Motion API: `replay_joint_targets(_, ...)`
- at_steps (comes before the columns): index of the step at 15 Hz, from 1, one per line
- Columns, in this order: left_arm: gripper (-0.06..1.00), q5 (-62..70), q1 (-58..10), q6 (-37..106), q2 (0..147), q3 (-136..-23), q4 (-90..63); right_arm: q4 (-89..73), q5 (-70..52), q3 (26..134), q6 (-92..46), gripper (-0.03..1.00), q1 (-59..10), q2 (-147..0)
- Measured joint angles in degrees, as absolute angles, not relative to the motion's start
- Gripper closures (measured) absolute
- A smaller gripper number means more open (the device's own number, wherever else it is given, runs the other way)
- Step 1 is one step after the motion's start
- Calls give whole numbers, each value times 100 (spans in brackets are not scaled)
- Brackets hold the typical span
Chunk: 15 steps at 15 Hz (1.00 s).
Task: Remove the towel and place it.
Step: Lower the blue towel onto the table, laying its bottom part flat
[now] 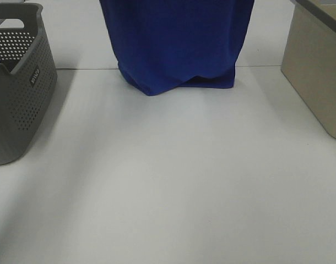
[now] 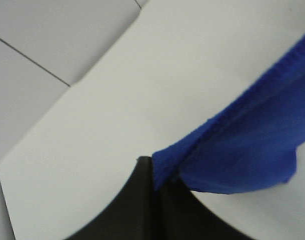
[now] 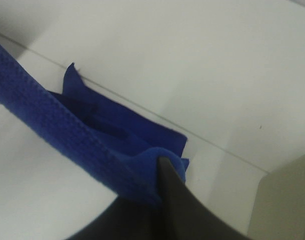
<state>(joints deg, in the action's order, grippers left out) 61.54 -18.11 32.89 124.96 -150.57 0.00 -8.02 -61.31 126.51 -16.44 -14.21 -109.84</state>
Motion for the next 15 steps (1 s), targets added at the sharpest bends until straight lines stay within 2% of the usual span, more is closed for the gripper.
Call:
replay_joint_targets(2, 94, 6893, -1811, 2779, 12336, -15057, 115, -922, -6709, 12657, -1644, 95, -1427, -10817)
replay_joint_targets(7, 94, 6956, -1828, 1679, 11774, -14857, 138, -1014, -6944, 12657, -1650, 95, -1432, -10714)
replay_joint_targets(11, 94, 6961, -1914, 1450, 10915, -13270, 178, -1261, -6967, 12554, -1639, 95, -1438, -10514)
replay_joint_targets(15, 94, 6973, -2183, 1409, 10038, -11746, 367, -1507, -6973, 11247, -1639, 95, -1438, -9918)
